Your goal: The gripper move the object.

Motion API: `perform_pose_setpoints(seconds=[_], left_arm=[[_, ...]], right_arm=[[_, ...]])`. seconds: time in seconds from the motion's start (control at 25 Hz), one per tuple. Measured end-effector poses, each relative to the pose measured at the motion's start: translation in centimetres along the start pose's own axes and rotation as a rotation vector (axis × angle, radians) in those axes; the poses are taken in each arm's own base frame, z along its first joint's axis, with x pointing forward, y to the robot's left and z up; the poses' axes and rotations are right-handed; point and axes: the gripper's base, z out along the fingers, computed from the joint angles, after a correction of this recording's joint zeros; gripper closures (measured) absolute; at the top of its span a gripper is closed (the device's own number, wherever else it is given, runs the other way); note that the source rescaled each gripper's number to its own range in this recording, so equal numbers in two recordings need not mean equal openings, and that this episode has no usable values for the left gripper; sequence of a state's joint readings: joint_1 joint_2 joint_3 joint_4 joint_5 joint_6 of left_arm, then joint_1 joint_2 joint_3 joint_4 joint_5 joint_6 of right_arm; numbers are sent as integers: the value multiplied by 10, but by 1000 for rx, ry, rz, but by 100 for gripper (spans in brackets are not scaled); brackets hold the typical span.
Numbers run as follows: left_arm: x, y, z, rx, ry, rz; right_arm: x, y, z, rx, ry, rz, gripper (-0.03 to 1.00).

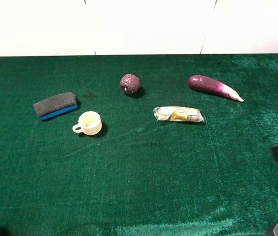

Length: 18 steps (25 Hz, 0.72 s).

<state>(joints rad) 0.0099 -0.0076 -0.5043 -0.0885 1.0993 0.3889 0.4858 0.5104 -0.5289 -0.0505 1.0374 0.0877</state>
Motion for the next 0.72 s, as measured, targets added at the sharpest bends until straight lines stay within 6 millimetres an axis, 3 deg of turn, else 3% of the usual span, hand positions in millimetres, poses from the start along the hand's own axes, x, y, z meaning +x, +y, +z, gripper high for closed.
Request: perform_pose_setpoints(seconds=[0.28,0.72], left_arm=[[0,0,0,0,0,0],[0,0,0,0,0,0]], right_arm=[[18,-10,-18,112,-144,103,-3],[34,-8,-37,199,-309,167,-3]])
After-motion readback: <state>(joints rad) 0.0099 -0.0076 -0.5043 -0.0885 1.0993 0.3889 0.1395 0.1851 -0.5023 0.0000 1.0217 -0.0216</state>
